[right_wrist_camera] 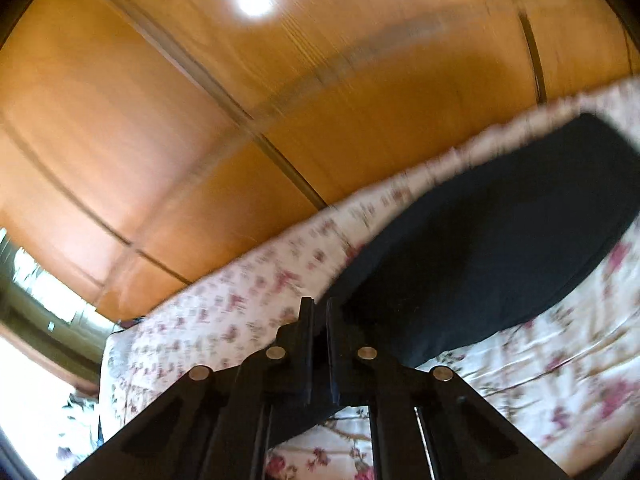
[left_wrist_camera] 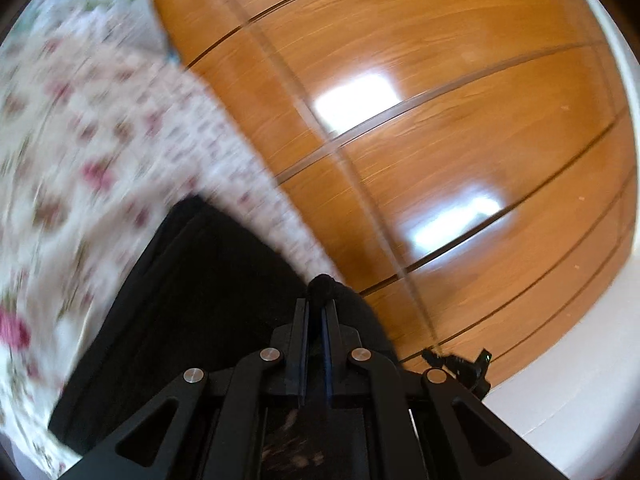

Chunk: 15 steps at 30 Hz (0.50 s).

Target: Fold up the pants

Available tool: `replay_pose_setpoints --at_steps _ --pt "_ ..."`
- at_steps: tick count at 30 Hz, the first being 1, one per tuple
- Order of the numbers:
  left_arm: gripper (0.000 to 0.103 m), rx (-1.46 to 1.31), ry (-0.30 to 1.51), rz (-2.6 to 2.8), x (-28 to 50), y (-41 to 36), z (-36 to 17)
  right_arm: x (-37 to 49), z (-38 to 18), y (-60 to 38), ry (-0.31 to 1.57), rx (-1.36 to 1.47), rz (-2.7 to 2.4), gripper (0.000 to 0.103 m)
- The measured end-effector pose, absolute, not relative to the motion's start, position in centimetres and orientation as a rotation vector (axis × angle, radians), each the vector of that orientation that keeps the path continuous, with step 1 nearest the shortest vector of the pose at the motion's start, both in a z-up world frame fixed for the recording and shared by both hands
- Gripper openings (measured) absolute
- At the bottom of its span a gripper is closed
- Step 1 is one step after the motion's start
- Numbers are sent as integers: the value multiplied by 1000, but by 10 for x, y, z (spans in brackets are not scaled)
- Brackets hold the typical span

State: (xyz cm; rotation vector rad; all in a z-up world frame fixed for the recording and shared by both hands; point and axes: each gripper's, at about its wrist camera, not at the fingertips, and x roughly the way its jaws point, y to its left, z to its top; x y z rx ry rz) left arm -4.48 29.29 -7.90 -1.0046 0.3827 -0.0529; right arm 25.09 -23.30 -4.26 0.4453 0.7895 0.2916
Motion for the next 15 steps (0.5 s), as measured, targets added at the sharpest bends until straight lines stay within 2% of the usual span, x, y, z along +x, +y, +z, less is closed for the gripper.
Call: replay_pose_setpoints --at_steps 4,8,10,11,12,13,14,15 --pt "0 -1010 255 -66 -55 304 -47 211 1 -245 671 367 346 4" --pt "0 -1066 210 -33 -69 317 -47 202 6 -250 699 336 367 6" --pt "2 -1095 249 -8 -71 317 -61 211 -5 -240 748 282 349 26" --pt "6 -1095 283 15 -69 316 -67 216 -11 -233 772 256 334 58" --pt "11 -1095 334 35 -66 313 -74 228 -30 -222 827 284 348 76" --pt "27 -1099 389 46 -62 311 -82 228 -30 -222 827 284 348 76" --pt "36 -1108 446 60 -58 307 -92 235 -39 -218 851 316 351 75" --pt "38 -1115 467 71 -58 305 -98 246 -49 -211 886 340 335 75"
